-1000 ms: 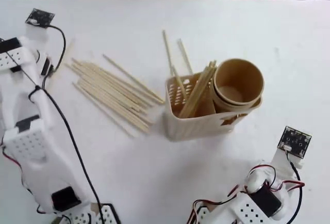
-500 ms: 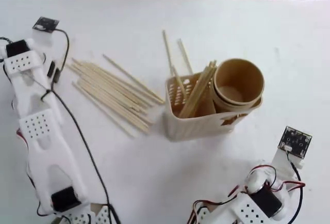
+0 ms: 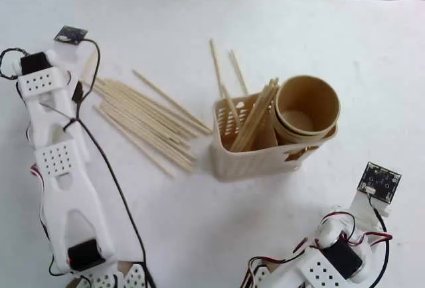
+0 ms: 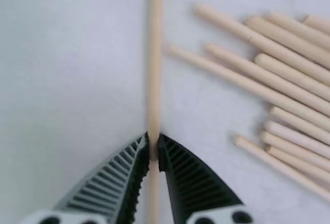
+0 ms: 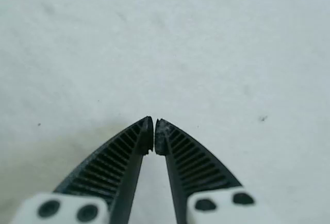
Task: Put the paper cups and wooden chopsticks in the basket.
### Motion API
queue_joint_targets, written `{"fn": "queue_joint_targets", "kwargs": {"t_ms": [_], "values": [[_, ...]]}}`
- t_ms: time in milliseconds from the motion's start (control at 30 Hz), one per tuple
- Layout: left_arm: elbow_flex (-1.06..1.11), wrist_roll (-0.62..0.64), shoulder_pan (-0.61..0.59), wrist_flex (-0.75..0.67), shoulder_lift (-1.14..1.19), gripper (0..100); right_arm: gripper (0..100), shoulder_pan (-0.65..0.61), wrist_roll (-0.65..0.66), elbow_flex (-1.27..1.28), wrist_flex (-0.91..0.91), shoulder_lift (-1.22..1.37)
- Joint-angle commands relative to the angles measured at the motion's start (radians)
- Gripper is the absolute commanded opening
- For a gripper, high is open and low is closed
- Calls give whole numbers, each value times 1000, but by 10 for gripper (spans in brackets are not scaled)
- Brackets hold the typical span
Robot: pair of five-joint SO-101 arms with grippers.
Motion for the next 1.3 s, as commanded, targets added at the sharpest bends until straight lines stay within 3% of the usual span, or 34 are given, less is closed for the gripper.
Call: {"fn": "queue_joint_targets", "kwargs": {"t_ms": [0, 200, 333, 467, 633, 833, 933, 1133, 1267], "values": [[-14, 44, -77, 31, -90, 22, 19, 5, -3, 9, -10, -8], [209, 43, -153, 31, -338, 22, 19, 5, -3, 9, -10, -8], [589, 23, -150, 29, -572, 22, 19, 5, -3, 9, -10, -8], [999, -74, -134, 8, -839, 23, 19, 5, -3, 9, -10, -8], [1550, -146, -136, -245, -1224, 23, 19, 5, -3, 9, -10, -8], [2114, -147, -84, -689, -1531, 24, 19, 5, -3, 9, -10, -8], [2206, -147, -54, -770, -1531, 24, 19, 5, -3, 9, -10, -8], [2188, -157, -56, -770, -1432, 115, 19, 5, -3, 9, -10, -8], [2148, -155, -54, -770, -1420, 113, 19, 5, -3, 9, -10, -8]]}}
